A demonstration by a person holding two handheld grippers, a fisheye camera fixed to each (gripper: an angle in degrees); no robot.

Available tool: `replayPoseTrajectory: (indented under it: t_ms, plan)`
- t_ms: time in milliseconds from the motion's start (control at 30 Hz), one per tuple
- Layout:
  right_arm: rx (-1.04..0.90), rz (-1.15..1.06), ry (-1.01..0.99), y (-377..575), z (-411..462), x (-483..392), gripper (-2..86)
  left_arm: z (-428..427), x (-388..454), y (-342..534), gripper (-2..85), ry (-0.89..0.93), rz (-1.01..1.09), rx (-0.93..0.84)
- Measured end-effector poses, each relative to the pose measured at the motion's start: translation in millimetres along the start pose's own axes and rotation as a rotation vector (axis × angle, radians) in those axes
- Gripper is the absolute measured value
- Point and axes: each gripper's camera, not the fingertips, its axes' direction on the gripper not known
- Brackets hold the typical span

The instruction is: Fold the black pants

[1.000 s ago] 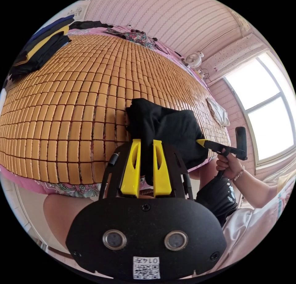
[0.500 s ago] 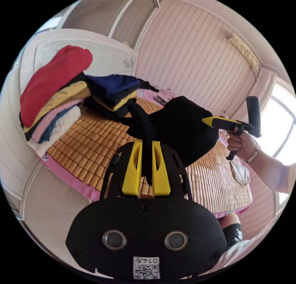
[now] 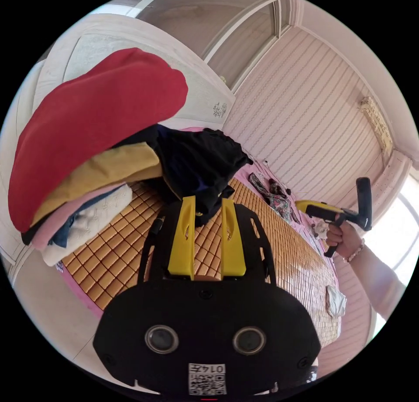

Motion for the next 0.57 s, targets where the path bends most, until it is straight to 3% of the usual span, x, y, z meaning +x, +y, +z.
replayPoseTrajectory:
  t_ms: [100,167,267,433,567]
  plan:
    - [-0.112,0.008,0.012,147,7,-13,4.6,3,19,71,3.1,0.092,0.067,-0.084]
    - [-0.239,0.177,0.104,267,-11,-13,3.2,12,49,107,1.1,0.159,0.166,-0.153]
    - [-0.284,0.47,0.223,399,-72,-5,1.5,41,124,160,-0.3,0.35,0.368,-0.318]
    - [-0.112,0.962,0.282,556,-182,7,2.7,96,281,265,-0.3,0.634,0.6,-0.542]
    - [0.023,1.12,0.342,626,-232,10,5.9,120,384,341,1.1,0.719,0.791,-0.688]
